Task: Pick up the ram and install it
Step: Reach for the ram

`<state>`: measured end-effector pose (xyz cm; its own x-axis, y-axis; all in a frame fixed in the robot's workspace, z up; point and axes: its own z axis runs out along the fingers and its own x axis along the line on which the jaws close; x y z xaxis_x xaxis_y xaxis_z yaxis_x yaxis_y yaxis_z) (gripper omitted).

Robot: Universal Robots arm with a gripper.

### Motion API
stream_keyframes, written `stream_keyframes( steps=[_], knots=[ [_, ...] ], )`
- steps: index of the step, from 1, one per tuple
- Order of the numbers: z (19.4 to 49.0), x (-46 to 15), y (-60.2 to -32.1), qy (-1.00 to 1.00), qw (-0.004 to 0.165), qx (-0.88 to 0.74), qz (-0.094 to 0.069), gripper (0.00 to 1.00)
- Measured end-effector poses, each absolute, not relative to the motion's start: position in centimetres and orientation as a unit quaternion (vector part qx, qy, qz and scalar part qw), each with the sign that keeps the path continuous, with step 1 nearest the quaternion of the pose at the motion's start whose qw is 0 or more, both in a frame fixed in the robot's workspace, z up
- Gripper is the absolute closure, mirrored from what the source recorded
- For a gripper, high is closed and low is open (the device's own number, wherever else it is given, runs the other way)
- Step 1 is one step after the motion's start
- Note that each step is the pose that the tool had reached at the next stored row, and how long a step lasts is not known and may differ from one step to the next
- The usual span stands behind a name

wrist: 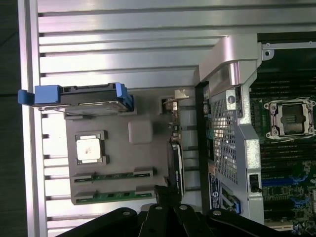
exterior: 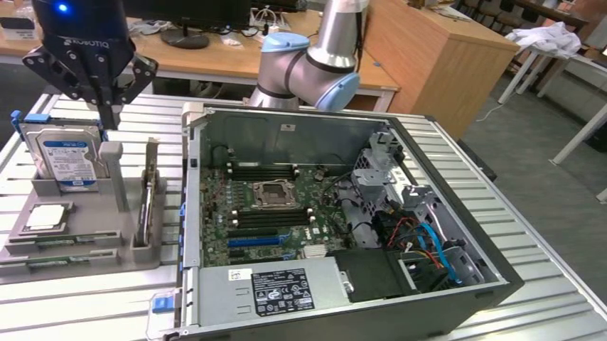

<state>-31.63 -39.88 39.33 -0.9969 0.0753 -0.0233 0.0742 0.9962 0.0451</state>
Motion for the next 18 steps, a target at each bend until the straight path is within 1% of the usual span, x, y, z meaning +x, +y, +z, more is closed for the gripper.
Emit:
stream_keyframes(
  steps=[18],
  knots=[
    [39.3, -33.4, -39.9, 0.999, 0.013, 0.037, 0.022, 0.89]
  ],
)
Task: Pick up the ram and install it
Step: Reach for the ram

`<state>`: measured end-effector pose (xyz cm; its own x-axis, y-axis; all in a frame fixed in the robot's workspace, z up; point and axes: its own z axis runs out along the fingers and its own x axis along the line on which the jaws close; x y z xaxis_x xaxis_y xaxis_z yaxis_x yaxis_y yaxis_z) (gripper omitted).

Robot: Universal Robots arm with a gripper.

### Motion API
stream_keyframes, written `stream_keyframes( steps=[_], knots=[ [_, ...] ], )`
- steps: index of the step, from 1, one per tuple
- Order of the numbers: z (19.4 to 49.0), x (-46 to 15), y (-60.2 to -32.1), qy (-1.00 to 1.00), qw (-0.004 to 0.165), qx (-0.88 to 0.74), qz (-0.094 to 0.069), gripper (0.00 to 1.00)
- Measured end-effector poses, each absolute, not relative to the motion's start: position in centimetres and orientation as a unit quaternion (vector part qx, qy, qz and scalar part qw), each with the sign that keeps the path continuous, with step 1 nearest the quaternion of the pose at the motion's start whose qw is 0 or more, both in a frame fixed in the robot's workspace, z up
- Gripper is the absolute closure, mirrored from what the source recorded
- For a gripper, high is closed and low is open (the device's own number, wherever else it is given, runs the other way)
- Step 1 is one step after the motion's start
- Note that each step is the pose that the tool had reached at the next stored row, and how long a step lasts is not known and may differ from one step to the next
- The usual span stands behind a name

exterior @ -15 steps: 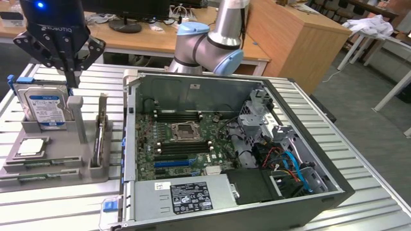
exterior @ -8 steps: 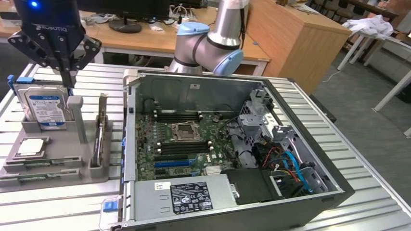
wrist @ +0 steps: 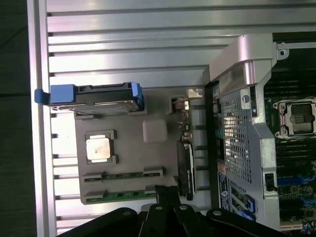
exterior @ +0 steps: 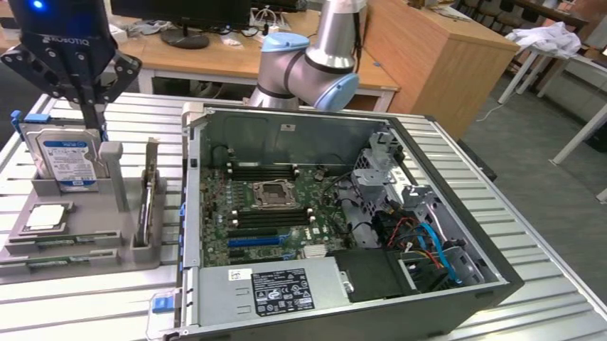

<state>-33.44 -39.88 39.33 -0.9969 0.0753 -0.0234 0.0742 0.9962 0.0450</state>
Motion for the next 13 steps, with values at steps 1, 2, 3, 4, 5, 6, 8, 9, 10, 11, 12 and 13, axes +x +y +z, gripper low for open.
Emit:
stream_keyframes(
  steps=[1, 2, 3, 4, 5, 6, 8, 9, 10, 11, 12, 13],
  knots=[
    [39.3, -33.6, -39.9, 0.999, 0.013, 0.037, 0.022, 0.89],
    [39.3, -33.7, -39.9, 0.999, 0.013, 0.037, 0.022, 0.89],
    [39.3, -33.8, -39.9, 0.999, 0.013, 0.037, 0.022, 0.89],
    [39.3, -33.9, -39.9, 0.999, 0.013, 0.037, 0.022, 0.89],
    [39.3, -34.1, -39.9, 0.999, 0.013, 0.037, 0.022, 0.89],
    [39.3, -34.2, -39.9, 0.999, 0.013, 0.037, 0.022, 0.89],
    [39.3, -34.4, -39.9, 0.999, 0.013, 0.037, 0.022, 0.89],
    [39.3, -34.6, -39.9, 0.999, 0.013, 0.037, 0.022, 0.89],
    [39.3, -34.7, -39.9, 0.999, 0.013, 0.037, 0.022, 0.89],
    [39.3, -34.8, -39.9, 0.999, 0.013, 0.037, 0.022, 0.89],
    [39.3, -34.9, -39.9, 0.999, 0.013, 0.037, 0.022, 0.89],
    [39.3, -35.1, -39.9, 0.999, 0.013, 0.037, 0.022, 0.89]
  ],
)
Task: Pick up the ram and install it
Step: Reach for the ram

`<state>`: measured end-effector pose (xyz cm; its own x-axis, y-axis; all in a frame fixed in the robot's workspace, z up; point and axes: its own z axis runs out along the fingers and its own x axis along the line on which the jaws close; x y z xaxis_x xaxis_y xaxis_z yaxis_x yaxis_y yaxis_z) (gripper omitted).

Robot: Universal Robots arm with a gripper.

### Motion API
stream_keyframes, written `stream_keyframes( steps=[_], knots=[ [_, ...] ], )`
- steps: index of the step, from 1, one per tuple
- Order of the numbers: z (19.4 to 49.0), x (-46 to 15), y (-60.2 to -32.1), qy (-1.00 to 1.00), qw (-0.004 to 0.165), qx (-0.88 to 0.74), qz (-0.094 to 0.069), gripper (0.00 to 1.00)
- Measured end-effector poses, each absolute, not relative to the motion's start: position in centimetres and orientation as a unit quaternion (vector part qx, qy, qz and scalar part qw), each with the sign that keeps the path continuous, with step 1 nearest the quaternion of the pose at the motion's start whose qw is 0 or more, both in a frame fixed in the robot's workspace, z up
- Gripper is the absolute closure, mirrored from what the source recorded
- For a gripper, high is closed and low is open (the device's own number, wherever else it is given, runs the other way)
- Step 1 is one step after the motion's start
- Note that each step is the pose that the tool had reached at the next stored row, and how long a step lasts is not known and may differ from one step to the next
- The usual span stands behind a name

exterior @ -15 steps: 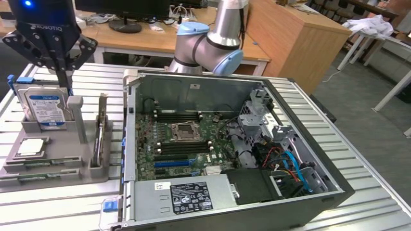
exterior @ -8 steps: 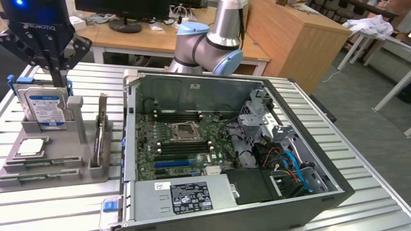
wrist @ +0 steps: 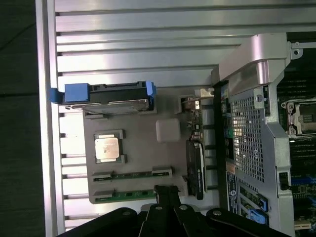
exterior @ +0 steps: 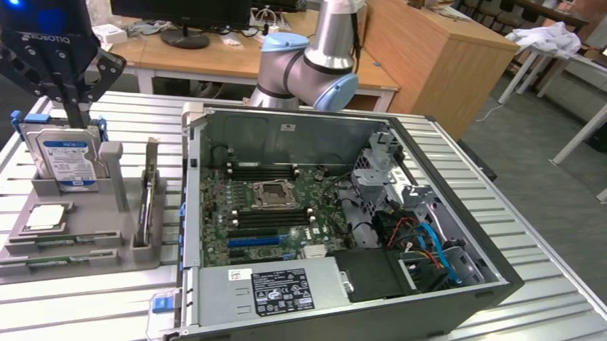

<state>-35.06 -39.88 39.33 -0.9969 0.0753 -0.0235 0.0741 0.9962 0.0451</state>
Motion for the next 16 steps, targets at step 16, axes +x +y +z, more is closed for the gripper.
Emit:
stream_keyframes(
  steps=[16],
  knots=[
    [39.3, -37.2, -39.9, 0.999, 0.013, 0.037, 0.022, 0.89]
  ],
)
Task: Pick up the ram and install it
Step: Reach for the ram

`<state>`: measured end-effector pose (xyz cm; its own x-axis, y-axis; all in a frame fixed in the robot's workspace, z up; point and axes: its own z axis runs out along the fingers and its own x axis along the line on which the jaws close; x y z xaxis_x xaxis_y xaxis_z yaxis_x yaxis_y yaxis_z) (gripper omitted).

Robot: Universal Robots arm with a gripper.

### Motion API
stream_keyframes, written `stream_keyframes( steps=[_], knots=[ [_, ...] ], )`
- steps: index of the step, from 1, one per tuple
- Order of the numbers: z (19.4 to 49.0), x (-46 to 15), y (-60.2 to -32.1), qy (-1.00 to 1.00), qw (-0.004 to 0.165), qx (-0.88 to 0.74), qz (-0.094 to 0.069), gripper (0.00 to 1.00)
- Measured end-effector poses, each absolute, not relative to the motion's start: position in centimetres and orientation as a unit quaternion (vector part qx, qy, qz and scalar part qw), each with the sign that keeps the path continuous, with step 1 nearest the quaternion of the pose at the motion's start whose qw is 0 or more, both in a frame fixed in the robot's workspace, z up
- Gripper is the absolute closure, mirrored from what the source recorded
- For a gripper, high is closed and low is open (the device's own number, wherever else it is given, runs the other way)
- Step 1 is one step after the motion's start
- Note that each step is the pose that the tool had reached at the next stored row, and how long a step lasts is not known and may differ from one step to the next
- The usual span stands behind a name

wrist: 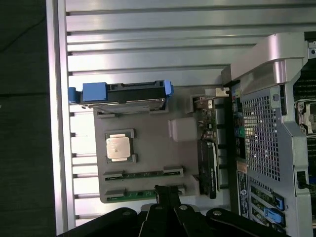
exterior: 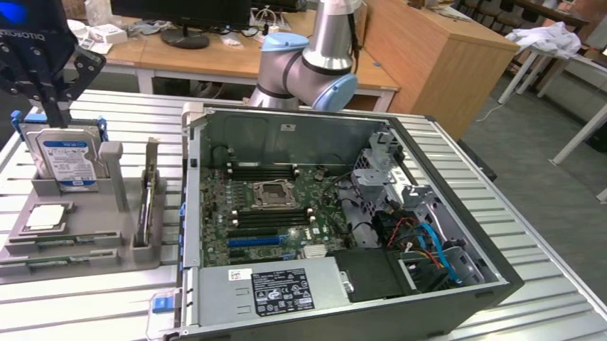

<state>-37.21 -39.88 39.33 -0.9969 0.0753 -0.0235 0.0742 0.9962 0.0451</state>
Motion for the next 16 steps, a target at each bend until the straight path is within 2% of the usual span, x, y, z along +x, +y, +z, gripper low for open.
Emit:
stream_keyframes(
  steps=[16],
  knots=[
    [39.33, -38.16, -39.89, 0.999, 0.013, 0.037, 0.022, 0.89]
  ],
)
